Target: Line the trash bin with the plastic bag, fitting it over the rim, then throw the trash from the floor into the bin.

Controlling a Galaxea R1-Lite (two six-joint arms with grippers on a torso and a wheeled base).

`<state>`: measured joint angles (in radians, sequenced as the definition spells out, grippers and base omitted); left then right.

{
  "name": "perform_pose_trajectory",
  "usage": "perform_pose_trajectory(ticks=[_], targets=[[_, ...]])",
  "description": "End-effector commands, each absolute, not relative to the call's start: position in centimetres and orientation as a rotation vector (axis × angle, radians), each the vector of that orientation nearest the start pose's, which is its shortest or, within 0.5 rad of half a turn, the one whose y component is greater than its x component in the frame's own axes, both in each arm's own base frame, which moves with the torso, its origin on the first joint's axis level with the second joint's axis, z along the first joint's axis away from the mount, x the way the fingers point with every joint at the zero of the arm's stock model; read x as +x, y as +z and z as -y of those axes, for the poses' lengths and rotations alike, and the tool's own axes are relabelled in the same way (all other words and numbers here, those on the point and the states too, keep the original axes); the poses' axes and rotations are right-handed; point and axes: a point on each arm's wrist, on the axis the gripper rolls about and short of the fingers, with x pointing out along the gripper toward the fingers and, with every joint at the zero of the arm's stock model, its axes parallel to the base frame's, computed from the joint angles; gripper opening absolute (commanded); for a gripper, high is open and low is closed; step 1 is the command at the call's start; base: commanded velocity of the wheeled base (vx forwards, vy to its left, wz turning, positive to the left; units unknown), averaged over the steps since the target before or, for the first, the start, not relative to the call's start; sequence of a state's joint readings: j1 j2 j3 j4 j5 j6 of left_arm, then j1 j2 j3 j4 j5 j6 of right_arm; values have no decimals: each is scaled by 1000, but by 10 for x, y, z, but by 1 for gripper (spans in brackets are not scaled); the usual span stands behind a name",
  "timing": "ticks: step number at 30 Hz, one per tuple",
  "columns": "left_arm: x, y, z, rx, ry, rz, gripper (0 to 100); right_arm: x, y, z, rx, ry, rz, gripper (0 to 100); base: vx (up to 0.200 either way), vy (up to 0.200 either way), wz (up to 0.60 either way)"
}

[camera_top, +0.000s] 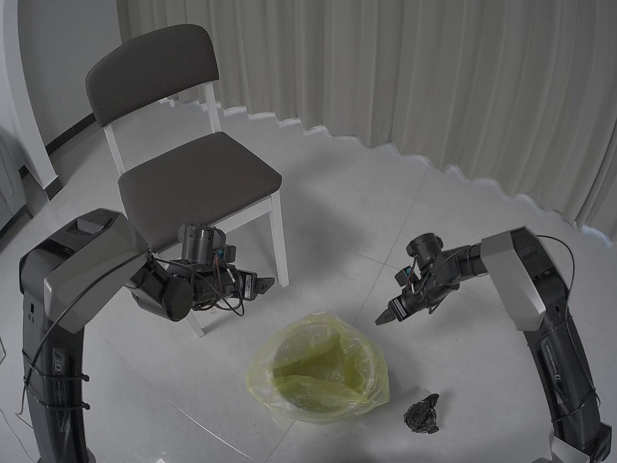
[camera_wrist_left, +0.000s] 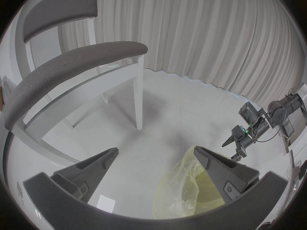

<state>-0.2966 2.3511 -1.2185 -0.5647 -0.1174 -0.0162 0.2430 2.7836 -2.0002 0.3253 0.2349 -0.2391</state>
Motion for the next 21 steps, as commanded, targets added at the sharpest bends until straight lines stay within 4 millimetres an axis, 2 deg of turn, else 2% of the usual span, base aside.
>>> perform_pose_trajectory(ticks=[1, 3, 8, 14, 21], targets=[[410, 41, 131, 29, -410, -552, 100, 494, 24, -119, -210, 540, -885, 100, 0, 0, 0], [404, 38, 129, 23, -419, -535, 100, 493, 36, -115, -208, 531, -845, 100, 0, 0, 0], [385, 38, 119, -30, -521, -515, 100, 481, 13, -97, -202, 502, -829, 100, -160, 0, 0], [385, 41, 116, -38, -527, -502, 100, 473, 1, -75, -190, 468, -855, 100, -200, 0, 0], [388, 36, 120, -70, -523, -457, 100, 474, -7, -65, -191, 455, -871, 100, -200, 0, 0]])
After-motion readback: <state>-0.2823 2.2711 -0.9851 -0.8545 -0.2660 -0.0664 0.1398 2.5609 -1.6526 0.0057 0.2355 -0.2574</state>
